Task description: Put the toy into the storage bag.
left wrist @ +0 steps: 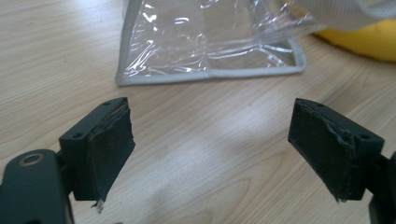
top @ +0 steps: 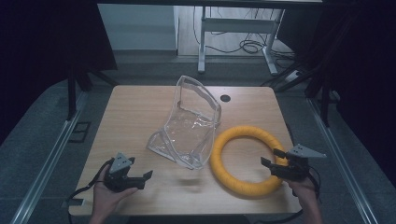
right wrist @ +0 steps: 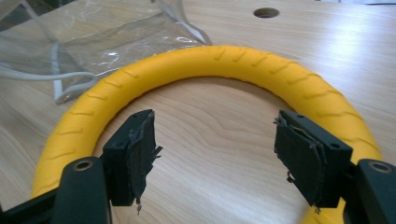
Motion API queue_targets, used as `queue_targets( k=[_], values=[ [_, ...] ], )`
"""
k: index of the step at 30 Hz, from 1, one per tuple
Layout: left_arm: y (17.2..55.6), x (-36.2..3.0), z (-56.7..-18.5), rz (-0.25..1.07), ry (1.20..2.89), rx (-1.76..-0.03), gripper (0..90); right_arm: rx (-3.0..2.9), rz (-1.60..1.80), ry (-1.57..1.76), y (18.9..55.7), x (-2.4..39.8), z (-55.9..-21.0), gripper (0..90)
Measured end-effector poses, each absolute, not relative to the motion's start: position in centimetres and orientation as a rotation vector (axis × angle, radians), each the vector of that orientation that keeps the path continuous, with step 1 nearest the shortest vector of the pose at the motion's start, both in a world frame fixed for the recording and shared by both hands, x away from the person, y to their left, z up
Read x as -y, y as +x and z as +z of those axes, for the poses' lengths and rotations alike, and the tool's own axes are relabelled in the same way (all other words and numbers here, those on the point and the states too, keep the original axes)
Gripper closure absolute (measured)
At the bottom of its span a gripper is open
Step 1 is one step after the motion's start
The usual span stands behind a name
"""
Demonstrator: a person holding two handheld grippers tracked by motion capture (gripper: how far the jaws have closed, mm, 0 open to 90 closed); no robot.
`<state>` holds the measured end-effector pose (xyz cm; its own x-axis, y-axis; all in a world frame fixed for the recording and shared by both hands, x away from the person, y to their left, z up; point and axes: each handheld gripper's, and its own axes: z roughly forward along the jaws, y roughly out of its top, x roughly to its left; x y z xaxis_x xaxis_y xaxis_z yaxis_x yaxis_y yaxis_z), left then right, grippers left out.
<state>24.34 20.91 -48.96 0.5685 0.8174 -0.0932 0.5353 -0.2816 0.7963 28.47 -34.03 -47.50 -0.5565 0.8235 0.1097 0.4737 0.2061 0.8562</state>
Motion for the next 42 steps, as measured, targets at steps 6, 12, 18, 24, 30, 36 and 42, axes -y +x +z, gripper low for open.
queue_targets(
  k=[6,12,18,24,30,36,42],
  values=[
    [23.6,-21.3,-48.4,0.363,1.931,-1.046,15.8,-2.122,1.28,1.243,28.3,34.1,-47.6,29.5],
    [22.2,-21.3,-47.7,0.319,1.92,-1.007,15.0,-2.153,1.29,1.256,28.6,33.1,-47.4,30.6],
    [22.1,-21.2,-48.1,0.359,1.966,-0.992,15.7,-2.184,1.261,1.267,29.8,32.1,-48.1,30.2],
    [22.4,-20.3,-48.8,0.332,1.998,-0.984,16.2,-2.183,1.264,1.266,29.8,32.2,-48.4,30.6],
    [22.2,-20.8,-48.4,0.334,1.981,-0.981,16.3,-2.197,1.267,1.255,29.6,31.9,-48.4,30.7],
    [22.4,-20.9,-48.2,0.329,1.973,-0.996,16.5,-2.206,1.267,1.257,29.6,31.9,-47.8,31.2],
    [22.5,-20.8,-48.3,0.311,1.971,-1.0,17.0,-2.253,1.238,1.246,29.6,31.7,-46.8,31.2]
  ],
)
